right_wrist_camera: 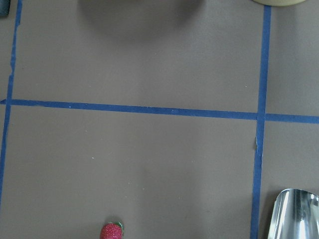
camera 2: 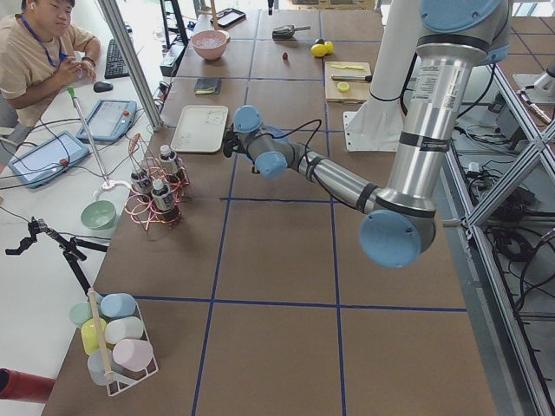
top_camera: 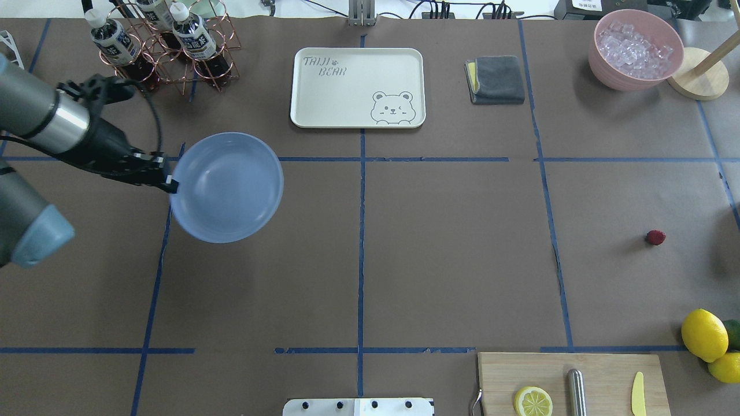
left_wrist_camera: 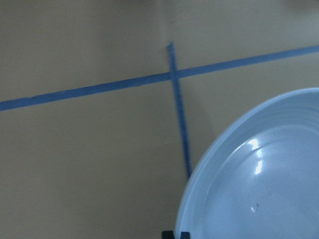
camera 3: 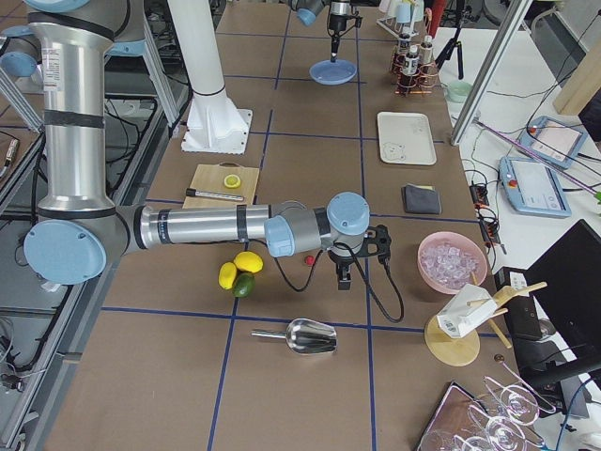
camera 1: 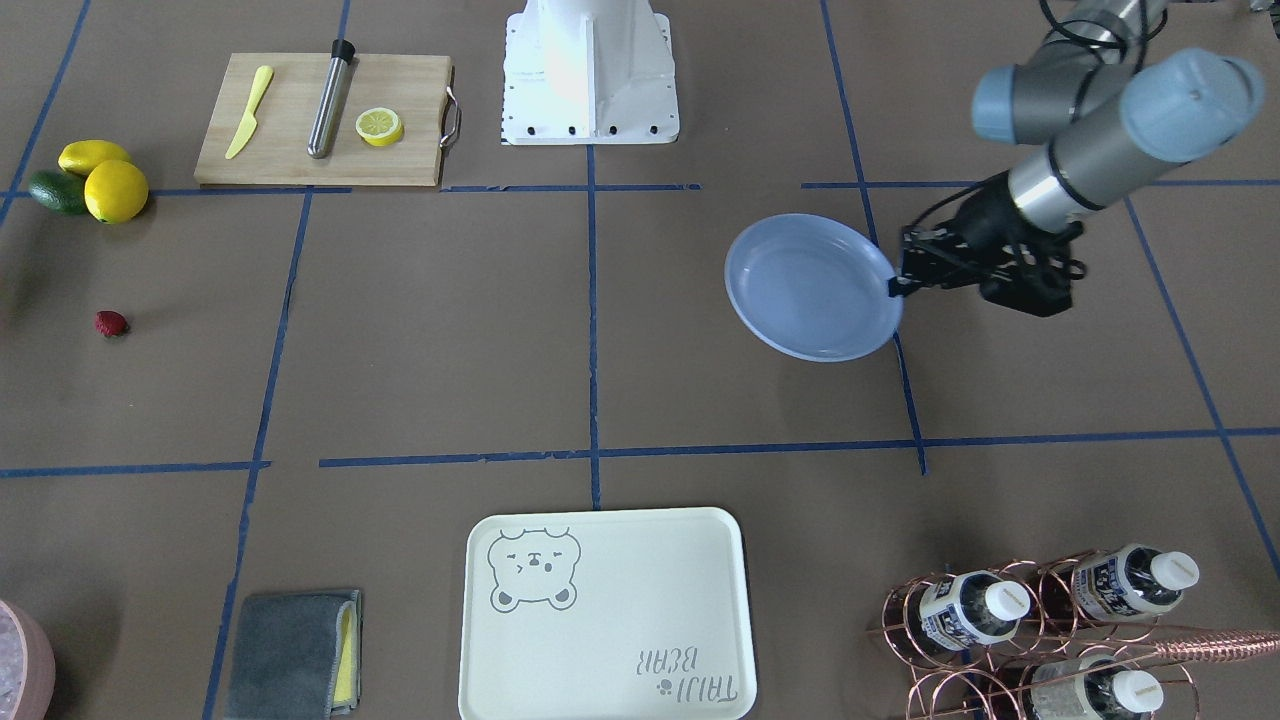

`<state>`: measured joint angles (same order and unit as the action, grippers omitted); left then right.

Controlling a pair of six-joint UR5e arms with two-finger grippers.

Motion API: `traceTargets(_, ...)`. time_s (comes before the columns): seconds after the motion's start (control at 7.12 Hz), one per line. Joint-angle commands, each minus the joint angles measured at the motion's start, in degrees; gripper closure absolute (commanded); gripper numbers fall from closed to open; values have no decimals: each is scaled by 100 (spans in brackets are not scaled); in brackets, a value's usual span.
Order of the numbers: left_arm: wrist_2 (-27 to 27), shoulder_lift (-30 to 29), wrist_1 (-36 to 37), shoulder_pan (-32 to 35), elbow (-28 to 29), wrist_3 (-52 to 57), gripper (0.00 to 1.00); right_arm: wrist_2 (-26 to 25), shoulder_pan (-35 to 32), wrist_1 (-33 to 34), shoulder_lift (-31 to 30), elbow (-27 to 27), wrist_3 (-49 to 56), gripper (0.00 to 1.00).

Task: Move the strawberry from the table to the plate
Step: 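Lift the blue plate with the left gripper and carry it toward the table center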

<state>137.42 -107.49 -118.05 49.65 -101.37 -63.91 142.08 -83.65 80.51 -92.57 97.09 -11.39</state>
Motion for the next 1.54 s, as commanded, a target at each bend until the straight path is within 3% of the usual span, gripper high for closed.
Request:
traceTargets(0.0, -670, -992, -104, -893, 170, -1587, 100, -5, 59, 0, 2, -50, 14, 0)
traceTargets(0.42, -1014, -1238, -217, -966, 519, -1545, 100, 4, 77, 0, 2, -59, 14, 0)
traceTargets(0.84, -1848, -1451, -236, -1606, 1065, -1536, 100, 4, 146, 0, 2, -76, 14, 0)
traceTargets(1.26, -2087, -1556, -673, -1819, 1470, -1562, 100, -5, 313, -9, 54, -68, 6, 0)
traceTargets(1.4, -2097, -1565, -675, -1836, 1462, -1563, 85, -5, 488, -17, 63, -15, -3, 0)
